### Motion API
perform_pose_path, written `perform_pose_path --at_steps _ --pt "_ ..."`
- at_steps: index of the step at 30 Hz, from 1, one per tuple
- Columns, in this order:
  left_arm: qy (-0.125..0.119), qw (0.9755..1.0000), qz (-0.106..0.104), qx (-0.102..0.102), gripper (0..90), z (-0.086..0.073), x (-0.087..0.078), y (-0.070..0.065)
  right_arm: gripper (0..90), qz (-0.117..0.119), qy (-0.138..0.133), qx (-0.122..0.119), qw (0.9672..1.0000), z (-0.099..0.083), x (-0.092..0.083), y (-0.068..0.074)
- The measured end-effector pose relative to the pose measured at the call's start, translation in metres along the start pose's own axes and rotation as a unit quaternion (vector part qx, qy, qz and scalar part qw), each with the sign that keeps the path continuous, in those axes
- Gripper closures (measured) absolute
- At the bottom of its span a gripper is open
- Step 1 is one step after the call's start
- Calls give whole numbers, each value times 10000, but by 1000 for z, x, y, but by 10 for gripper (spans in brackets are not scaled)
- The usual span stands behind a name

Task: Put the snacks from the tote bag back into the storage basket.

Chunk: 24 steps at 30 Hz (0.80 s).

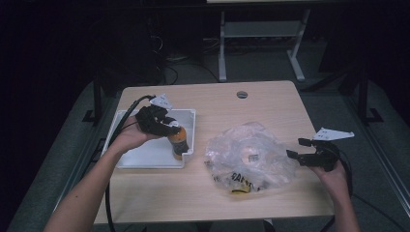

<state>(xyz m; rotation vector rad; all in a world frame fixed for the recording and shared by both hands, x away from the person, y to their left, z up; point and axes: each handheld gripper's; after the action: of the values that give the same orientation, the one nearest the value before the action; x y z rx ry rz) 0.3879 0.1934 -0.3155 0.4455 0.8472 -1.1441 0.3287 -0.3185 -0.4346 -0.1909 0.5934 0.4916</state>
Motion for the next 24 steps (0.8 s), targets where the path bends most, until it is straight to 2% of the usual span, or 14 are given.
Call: perform_pose_path --at_steps 6,17,19,24 --pt "-70 10000 -29 -39 587 -3 0 -1 250 4 17 -37 10000 1 1 2" --pt "-84 10000 -17 9 575 -3 1 -1 247 15 53 23 10000 -1 1 0" --pt "-118 9999 -47 -74 564 -3 0 -1 247 17 48 13 10000 -1 1 0" --pt "-149 9998 -107 -110 523 -4 -2 0 248 15 39 14 10000 -1 0 -1"
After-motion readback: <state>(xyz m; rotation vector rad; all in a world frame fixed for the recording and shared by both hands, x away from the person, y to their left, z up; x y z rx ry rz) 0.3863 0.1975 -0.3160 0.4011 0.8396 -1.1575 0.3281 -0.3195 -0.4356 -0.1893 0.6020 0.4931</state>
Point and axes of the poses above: each handheld gripper's, and its own axes: x roughly forward along the jaws, z roughly out of its top, y roughly to its left, and after that the axes turned 12 degrees about -z, right-handed
